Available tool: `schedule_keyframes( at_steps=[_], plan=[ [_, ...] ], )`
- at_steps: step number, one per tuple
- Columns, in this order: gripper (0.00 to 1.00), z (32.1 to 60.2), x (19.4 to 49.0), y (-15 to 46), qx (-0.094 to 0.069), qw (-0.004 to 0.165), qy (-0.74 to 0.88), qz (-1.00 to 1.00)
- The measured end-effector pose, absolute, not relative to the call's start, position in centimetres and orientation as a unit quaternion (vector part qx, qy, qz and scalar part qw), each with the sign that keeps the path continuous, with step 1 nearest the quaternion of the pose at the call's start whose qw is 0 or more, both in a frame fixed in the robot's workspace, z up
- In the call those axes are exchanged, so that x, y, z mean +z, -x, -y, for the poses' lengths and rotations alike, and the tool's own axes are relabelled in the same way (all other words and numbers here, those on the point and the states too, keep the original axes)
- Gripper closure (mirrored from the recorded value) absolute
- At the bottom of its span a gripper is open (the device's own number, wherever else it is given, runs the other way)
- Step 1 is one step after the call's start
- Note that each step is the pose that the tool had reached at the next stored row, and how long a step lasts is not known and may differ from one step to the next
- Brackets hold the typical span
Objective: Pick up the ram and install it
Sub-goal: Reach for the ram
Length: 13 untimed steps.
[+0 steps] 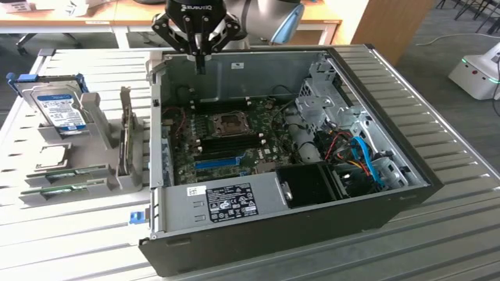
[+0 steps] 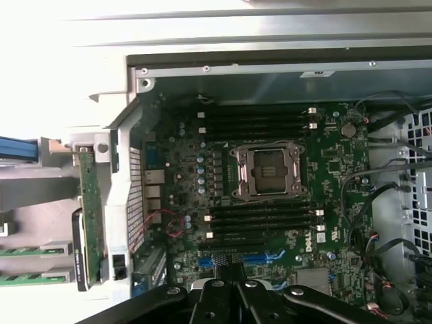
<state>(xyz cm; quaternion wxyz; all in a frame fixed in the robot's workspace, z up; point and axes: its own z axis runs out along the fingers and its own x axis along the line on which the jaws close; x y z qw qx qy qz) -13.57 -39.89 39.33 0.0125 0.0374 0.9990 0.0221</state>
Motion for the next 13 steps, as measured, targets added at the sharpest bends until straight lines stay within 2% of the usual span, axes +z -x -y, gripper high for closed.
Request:
schedule_keyframes(
  at_steps=[13],
  plan=[
    [0.90, 39.9, 39.3, 16.0, 0.022, 0.012, -0.037, -0.999]
  ],
)
